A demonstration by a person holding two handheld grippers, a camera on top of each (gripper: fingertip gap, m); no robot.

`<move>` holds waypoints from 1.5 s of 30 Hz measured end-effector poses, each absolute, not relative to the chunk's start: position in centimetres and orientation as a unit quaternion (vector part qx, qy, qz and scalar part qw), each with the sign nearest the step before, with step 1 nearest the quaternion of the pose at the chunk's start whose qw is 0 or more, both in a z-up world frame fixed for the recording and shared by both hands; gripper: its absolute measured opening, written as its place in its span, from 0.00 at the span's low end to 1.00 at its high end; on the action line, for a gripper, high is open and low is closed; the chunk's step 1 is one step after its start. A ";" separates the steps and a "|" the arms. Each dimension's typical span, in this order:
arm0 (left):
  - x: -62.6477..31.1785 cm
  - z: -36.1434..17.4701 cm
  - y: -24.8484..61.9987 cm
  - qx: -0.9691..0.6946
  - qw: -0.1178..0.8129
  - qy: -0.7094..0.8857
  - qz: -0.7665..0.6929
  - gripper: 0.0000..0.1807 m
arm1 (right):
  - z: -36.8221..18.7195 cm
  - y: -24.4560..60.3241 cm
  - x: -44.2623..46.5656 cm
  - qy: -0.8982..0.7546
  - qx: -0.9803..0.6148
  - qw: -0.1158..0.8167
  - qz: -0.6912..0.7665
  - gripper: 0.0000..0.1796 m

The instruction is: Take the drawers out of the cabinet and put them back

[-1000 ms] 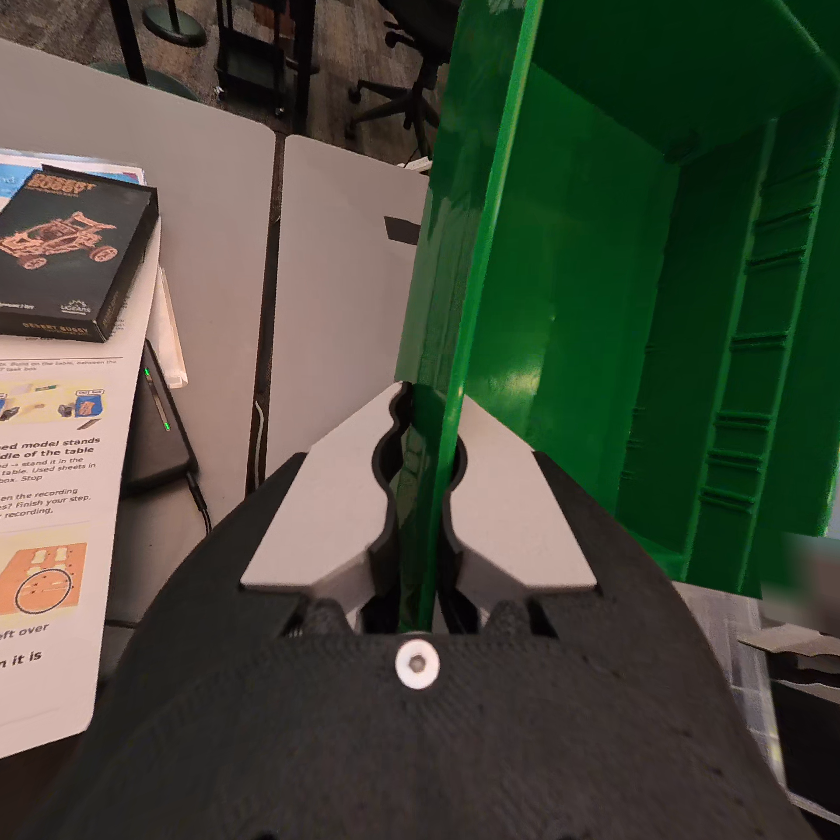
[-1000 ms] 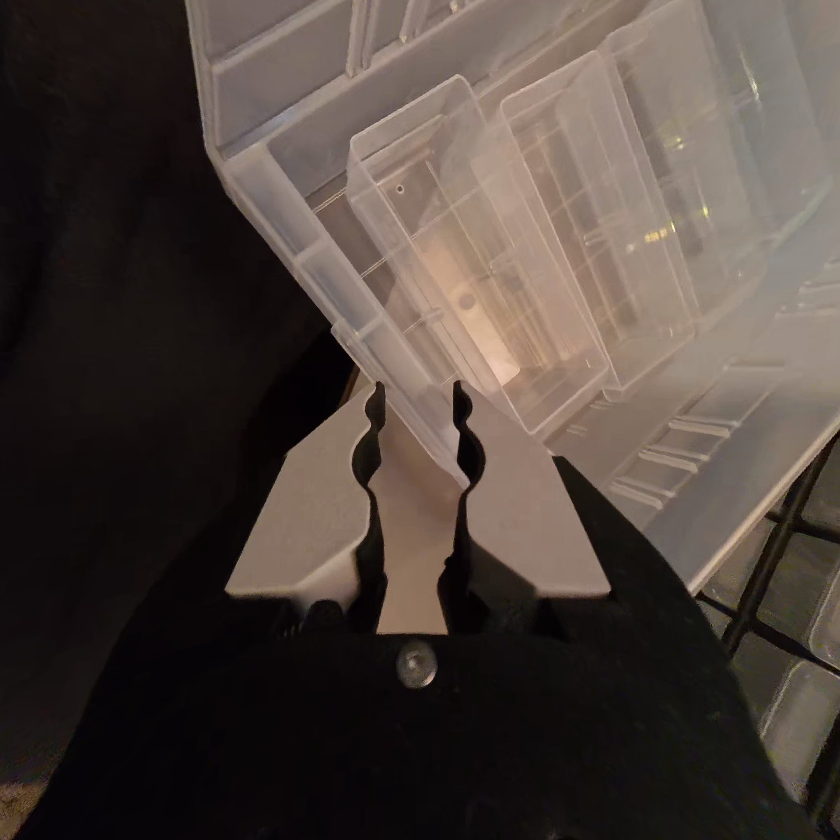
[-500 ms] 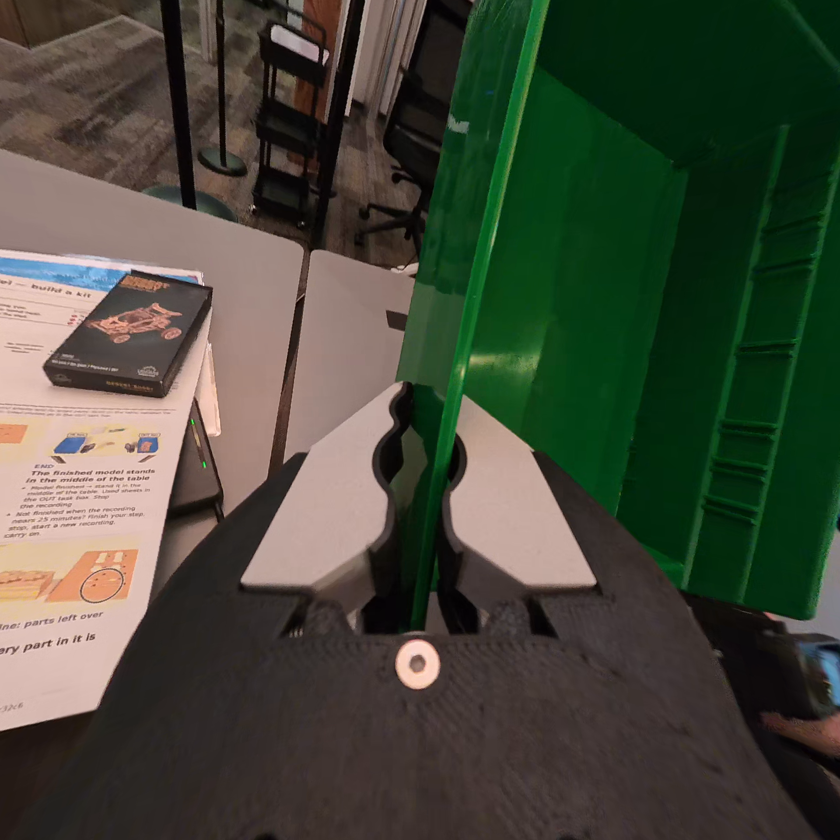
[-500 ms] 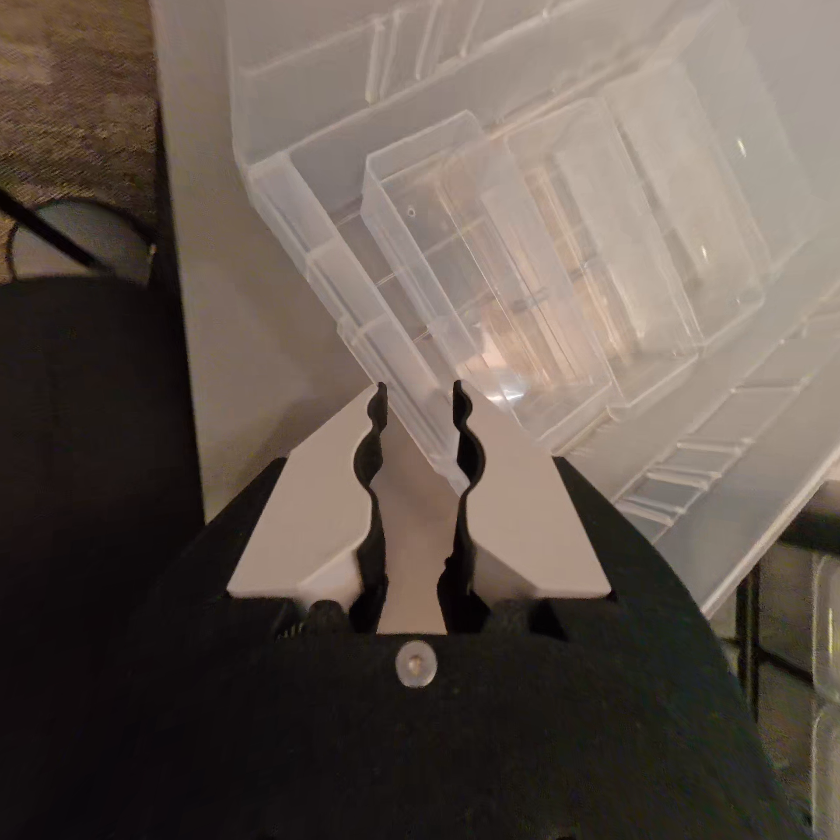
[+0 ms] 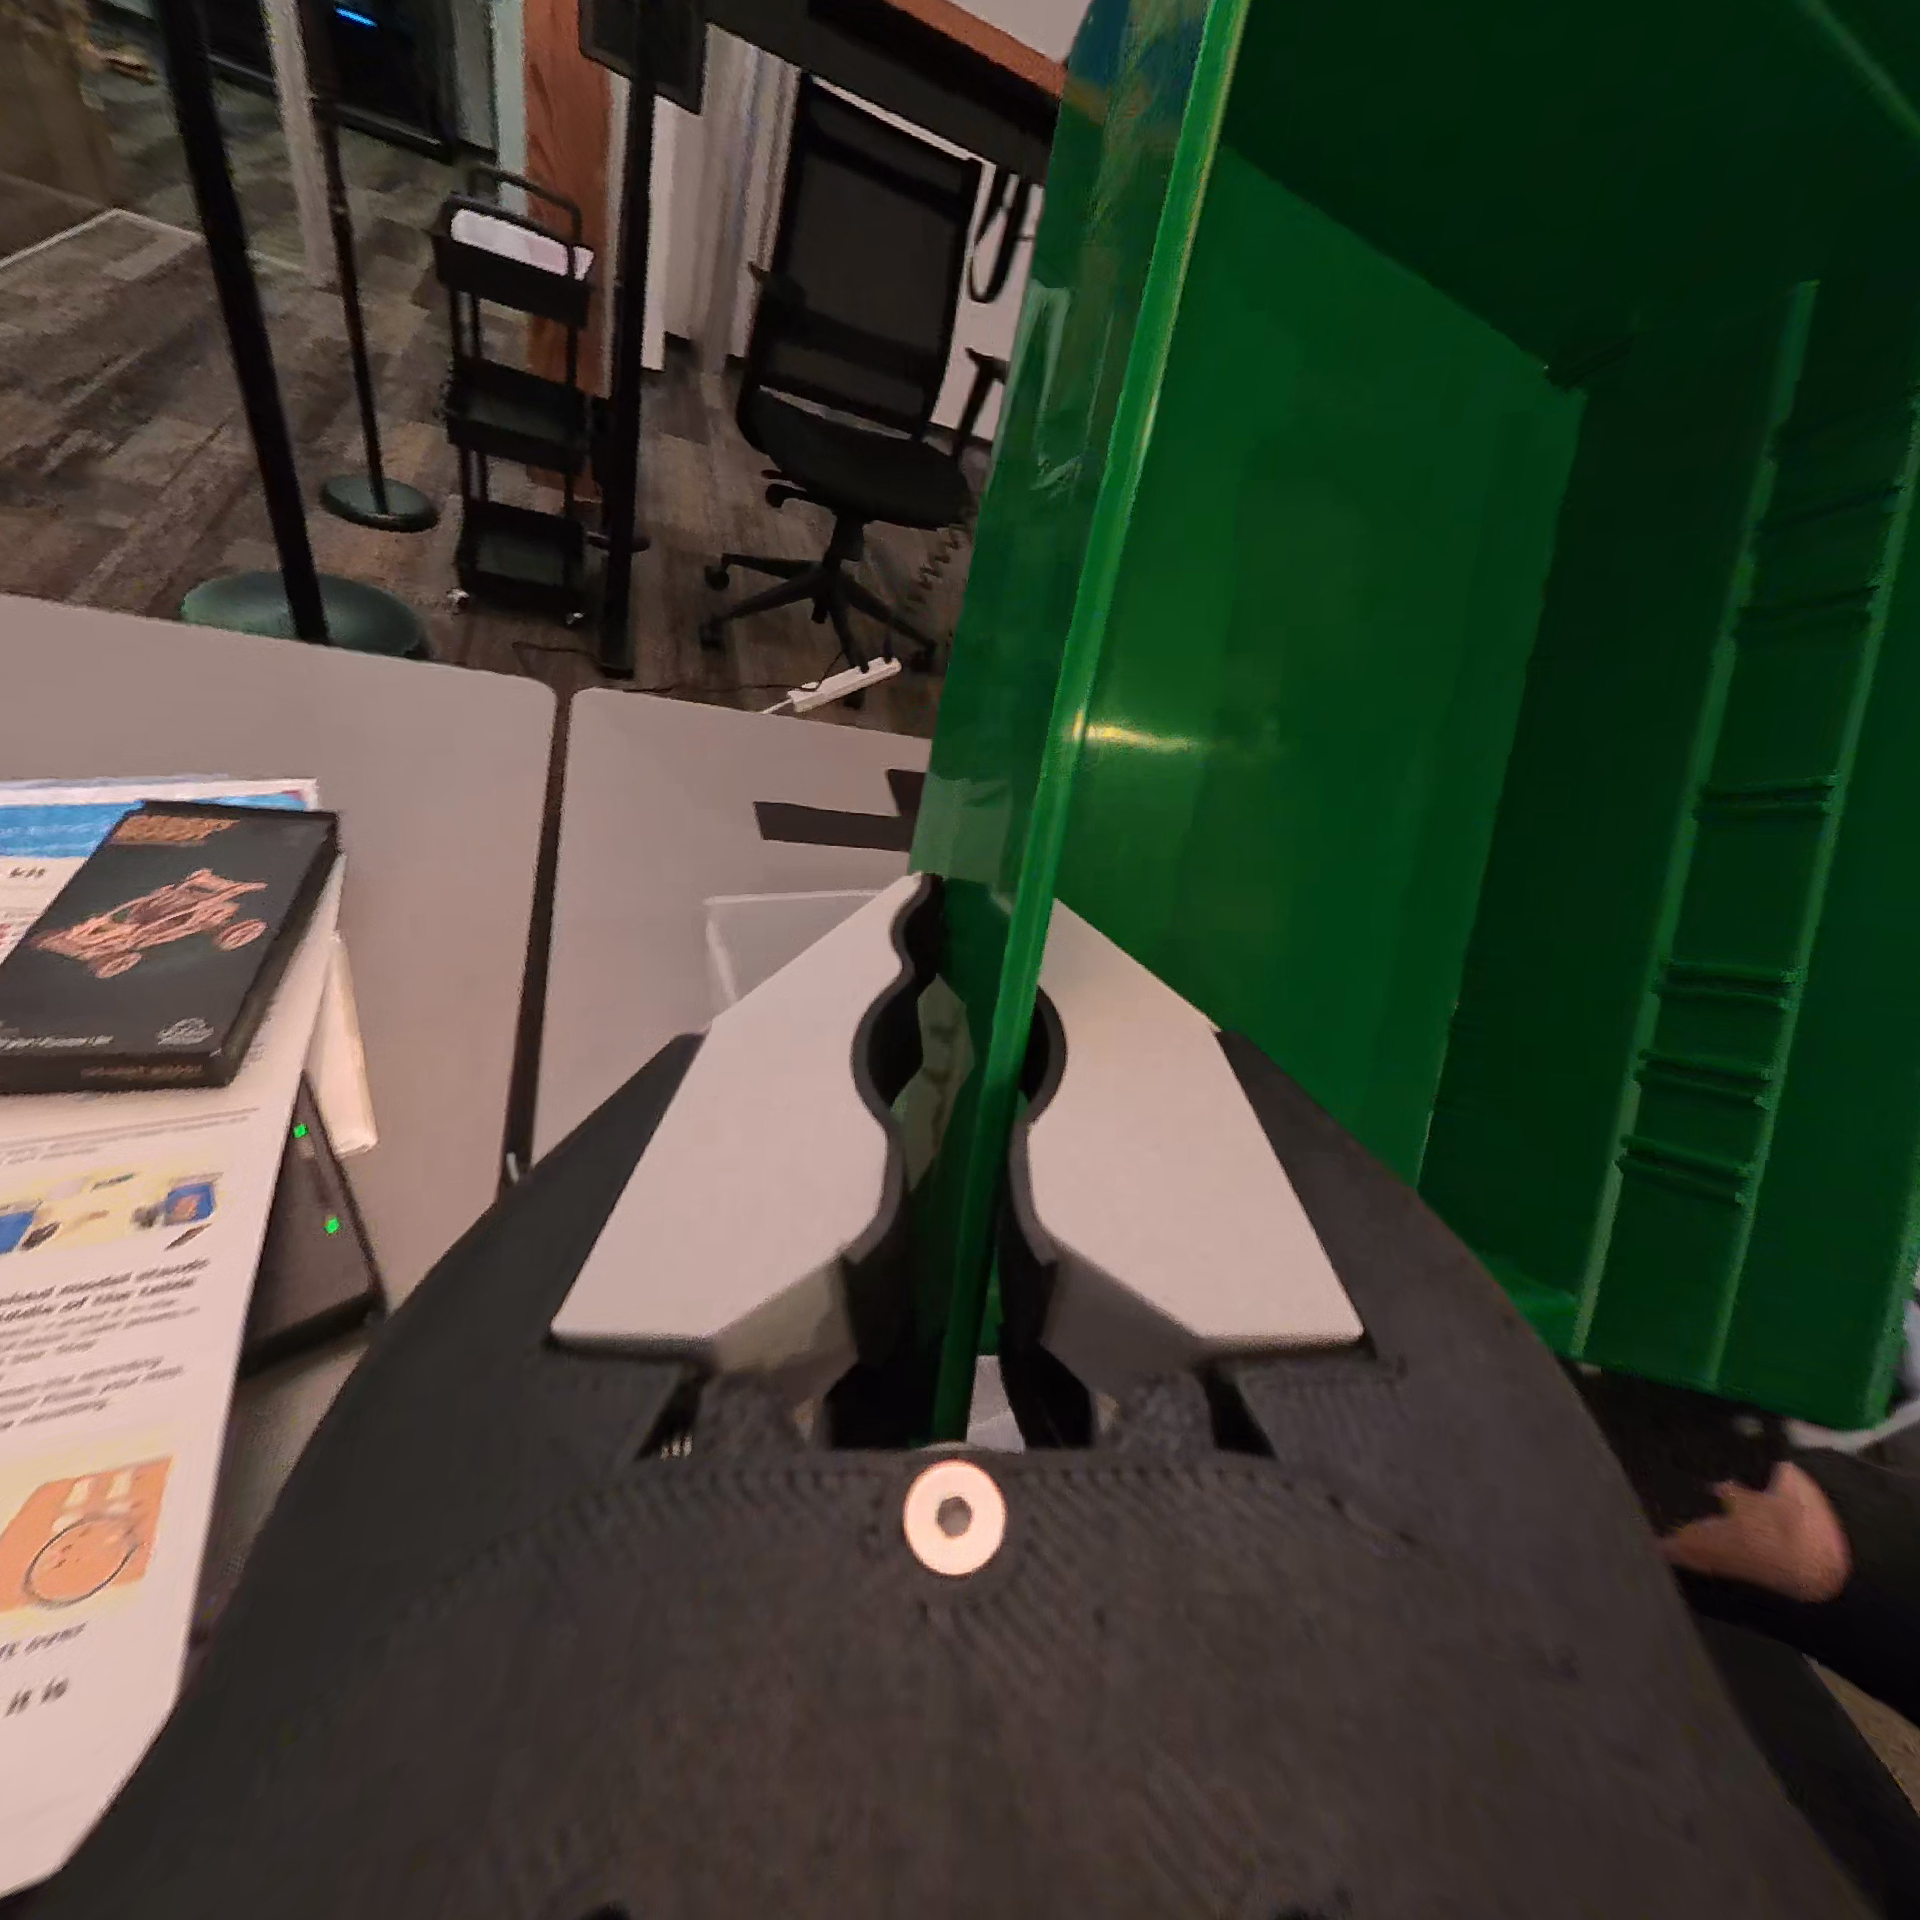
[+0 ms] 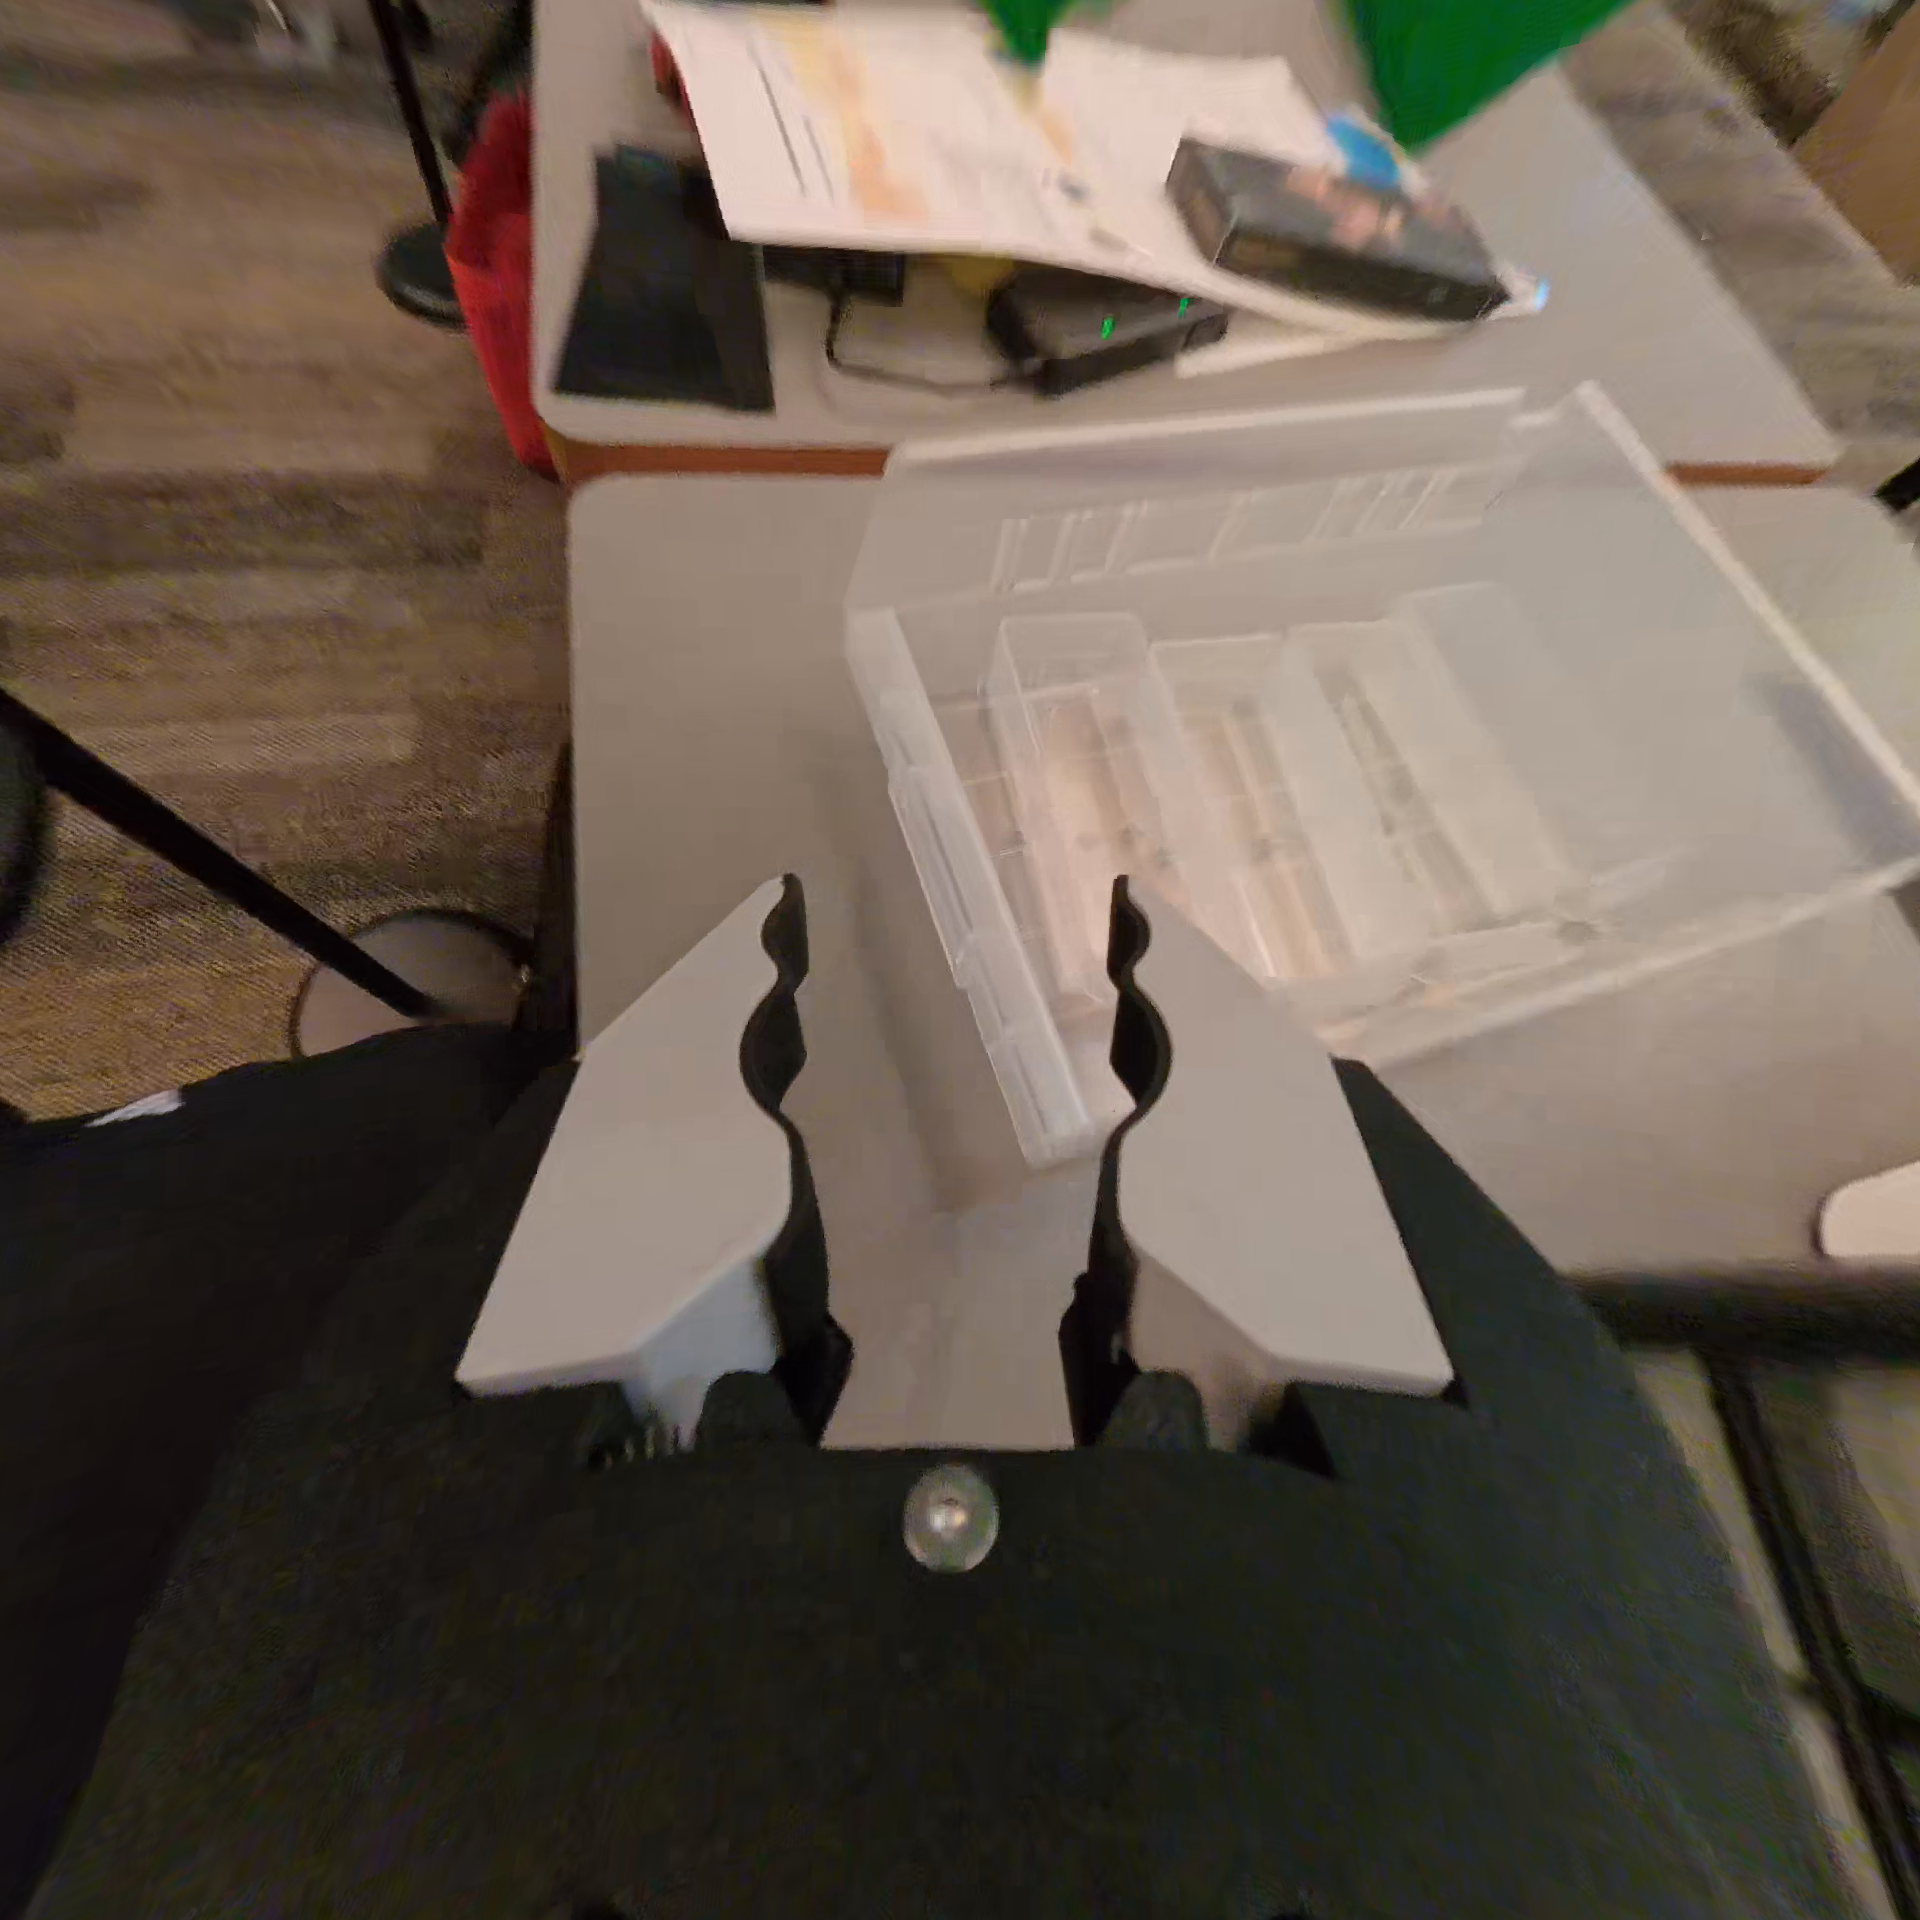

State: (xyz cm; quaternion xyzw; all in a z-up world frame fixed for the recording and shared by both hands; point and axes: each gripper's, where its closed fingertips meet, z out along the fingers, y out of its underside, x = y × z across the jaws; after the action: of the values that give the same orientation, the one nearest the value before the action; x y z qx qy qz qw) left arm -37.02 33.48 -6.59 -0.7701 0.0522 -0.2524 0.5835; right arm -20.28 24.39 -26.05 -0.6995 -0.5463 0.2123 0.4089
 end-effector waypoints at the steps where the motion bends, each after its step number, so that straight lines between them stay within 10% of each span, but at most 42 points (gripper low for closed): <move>1: -35.9 -6.2 33.6 -0.768 0.584 0.062 -0.256 0.04 | -24.4 23.9 -18.7 -0.541 -0.692 0.422 0.224 0.32; 11: -14.5 -3.6 34.5 -0.729 0.579 0.220 -0.292 0.04 | -8.2 18.8 4.9 -0.325 -0.587 0.700 0.244 0.56; 18: 6.6 -8.3 31.0 -0.713 0.534 0.357 -0.282 0.03 | -8.8 16.0 16.1 -0.179 -0.635 0.742 0.117 0.61; 28: 26.0 -16.4 24.7 -0.703 0.438 0.443 -0.342 0.02 | -9.1 10.1 34.4 -0.023 -0.628 0.776 0.065 0.32; 45: 34.0 -32.9 21.9 -0.790 0.222 0.406 -0.402 0.25 | -22.9 17.9 47.7 0.078 -0.744 0.626 0.220 0.25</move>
State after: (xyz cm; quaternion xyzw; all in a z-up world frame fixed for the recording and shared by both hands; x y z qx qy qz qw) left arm 33.96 21.92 -32.90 -0.7899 0.4059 -0.4025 0.2220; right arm 47.67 17.94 -22.87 -0.7442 0.0780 0.2201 0.6257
